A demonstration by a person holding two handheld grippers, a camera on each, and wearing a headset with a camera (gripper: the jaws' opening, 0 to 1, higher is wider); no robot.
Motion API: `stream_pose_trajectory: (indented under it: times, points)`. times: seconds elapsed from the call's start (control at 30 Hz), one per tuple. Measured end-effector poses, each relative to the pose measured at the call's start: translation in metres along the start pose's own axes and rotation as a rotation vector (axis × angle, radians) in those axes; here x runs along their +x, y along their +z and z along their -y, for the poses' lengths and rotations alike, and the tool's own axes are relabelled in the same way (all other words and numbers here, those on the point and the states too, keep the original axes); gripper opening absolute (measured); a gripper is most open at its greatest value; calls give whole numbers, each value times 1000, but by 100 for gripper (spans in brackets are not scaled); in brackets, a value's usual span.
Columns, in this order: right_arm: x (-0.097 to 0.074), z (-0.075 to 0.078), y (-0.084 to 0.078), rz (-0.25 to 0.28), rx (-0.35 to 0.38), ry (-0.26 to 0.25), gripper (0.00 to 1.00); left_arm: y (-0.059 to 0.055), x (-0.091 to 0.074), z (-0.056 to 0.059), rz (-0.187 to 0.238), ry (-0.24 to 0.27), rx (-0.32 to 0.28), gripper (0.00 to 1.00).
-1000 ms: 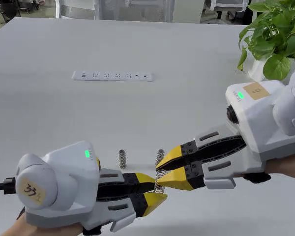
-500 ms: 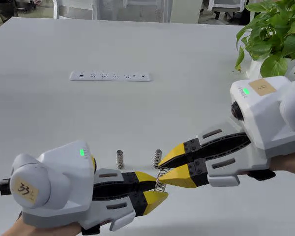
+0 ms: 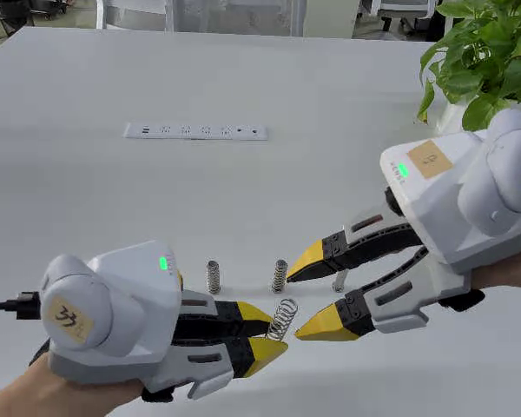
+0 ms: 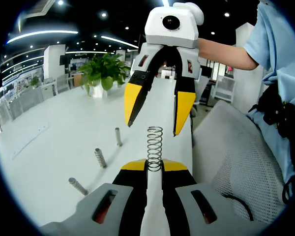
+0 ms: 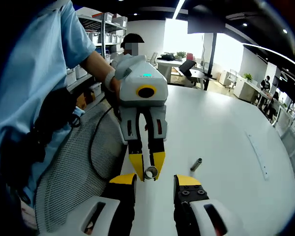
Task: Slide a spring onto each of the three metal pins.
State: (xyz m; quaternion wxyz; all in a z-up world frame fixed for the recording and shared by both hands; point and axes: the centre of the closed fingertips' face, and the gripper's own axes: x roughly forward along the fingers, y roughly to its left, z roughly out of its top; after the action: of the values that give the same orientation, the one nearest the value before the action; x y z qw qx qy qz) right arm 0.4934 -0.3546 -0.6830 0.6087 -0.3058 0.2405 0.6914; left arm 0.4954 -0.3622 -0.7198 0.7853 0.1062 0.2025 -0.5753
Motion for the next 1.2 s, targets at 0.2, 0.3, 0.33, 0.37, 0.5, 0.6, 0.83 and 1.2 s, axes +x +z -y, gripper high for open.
stream_pose_trajectory:
  times: [0.2, 0.3, 0.33, 0.37, 0.5, 0.6, 0.83, 1.2]
  points:
    - [5, -6, -2, -100, -64, 71, 24, -8, 5, -1, -56, -15, 26, 6]
    - [8, -6, -6, -143, -87, 89, 22, -8, 6, -3, -62, -17, 25, 6]
    - [9, -7, -7, -152, -85, 97, 22, -7, 6, -3, -64, -19, 26, 6]
    - [10, -8, -9, -165, -82, 115, 22, -7, 7, -2, -68, -20, 31, 6]
    - [16, -6, -15, -203, -96, 123, 21, -7, 9, -2, -72, -22, 37, 6]
    - [19, -6, -18, -220, -95, 136, 18, -7, 10, -1, -76, -23, 41, 6]
    - [23, -8, -22, -245, -90, 160, 13, -5, 12, 1, -67, -26, 38, 6]
    - [23, -10, -27, -270, -86, 183, 9, -1, 14, 2, -56, -29, 35, 6]
